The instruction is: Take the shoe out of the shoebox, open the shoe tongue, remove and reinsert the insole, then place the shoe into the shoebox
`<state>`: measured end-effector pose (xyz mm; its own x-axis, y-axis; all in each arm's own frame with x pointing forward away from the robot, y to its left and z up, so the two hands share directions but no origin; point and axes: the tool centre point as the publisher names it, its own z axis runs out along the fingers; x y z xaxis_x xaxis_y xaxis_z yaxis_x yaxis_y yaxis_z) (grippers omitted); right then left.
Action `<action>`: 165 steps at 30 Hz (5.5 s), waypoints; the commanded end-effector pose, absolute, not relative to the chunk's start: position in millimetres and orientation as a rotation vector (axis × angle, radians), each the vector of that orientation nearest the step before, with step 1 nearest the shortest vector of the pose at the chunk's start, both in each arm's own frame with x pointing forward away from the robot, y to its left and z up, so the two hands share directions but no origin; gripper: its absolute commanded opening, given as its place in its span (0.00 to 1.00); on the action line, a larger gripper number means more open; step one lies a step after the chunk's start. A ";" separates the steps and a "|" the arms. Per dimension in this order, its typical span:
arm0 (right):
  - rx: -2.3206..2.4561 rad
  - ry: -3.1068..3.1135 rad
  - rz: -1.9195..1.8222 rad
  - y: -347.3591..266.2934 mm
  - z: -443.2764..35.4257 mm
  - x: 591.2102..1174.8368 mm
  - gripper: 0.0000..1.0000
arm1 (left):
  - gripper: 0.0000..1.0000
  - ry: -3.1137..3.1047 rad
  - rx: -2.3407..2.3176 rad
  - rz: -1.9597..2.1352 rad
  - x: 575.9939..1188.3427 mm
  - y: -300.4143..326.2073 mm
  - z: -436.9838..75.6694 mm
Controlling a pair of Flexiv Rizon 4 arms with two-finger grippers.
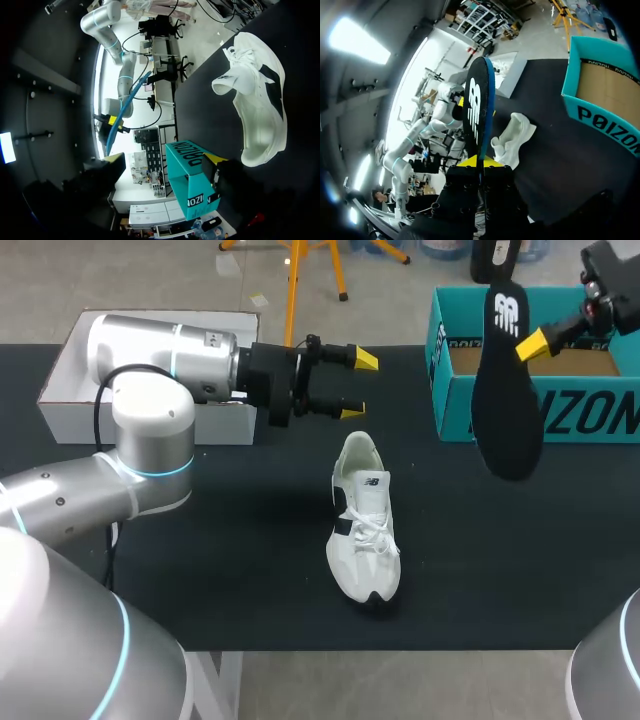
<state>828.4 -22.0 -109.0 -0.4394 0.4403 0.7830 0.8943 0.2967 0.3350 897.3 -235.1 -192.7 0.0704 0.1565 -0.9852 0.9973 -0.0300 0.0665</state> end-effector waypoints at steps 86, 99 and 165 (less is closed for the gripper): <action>-1.158 -2.051 -0.987 50.8 -151.1 883.9 1.00 | 0.00 1.130 1.365 -1.171 907.9 -242.1 -192.8; -1.189 -2.624 -0.894 -3.0 -92.6 823.2 1.00 | 0.00 1.178 1.362 -1.206 916.5 -234.6 -201.3; -1.225 -2.878 -0.838 -15.7 -59.3 806.2 1.00 | 0.00 1.356 0.040 -2.873 922.0 -240.0 -181.7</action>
